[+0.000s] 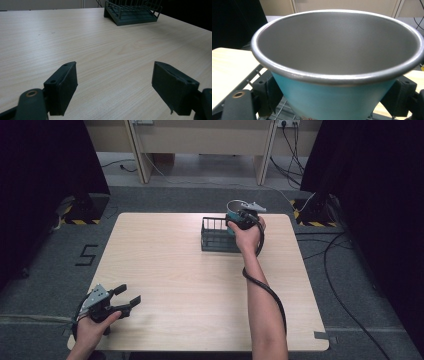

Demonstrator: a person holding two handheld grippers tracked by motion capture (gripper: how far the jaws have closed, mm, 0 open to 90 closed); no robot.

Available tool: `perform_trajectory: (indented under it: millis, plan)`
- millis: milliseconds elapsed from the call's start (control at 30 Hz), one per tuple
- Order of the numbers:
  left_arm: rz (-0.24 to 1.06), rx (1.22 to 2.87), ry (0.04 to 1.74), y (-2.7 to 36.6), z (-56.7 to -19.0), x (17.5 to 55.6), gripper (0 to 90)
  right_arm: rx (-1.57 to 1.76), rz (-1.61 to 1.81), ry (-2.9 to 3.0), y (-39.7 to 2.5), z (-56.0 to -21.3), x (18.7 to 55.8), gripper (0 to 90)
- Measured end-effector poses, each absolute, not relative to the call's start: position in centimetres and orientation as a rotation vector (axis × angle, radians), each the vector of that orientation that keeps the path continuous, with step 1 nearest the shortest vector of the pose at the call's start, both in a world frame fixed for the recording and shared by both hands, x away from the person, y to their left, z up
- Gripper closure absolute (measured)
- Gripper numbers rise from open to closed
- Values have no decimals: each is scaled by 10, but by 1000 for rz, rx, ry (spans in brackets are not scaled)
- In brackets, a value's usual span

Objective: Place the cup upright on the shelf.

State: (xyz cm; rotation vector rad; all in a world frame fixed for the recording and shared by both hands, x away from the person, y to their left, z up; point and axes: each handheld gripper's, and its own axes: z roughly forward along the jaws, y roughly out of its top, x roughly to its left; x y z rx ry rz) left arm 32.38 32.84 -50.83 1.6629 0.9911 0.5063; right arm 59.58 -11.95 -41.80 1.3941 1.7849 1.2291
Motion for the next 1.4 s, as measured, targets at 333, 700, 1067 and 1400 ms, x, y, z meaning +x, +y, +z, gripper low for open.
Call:
perform_trajectory:
  millis: [333,700,1067,1400]
  plan:
    - [503,1660,994,329,-508,324,199,1421,1201,1813,-118,-426,598,181]
    - [504,1660,990,328,-508,324,199,1436,1172,1830,-116,-433,600,180]
    - [503,1665,986,328,-508,324,199,1430,1154,1847,-116,-436,599,178]
    - [501,1666,987,328,-508,324,199,1450,1113,1884,-113,-439,595,162]
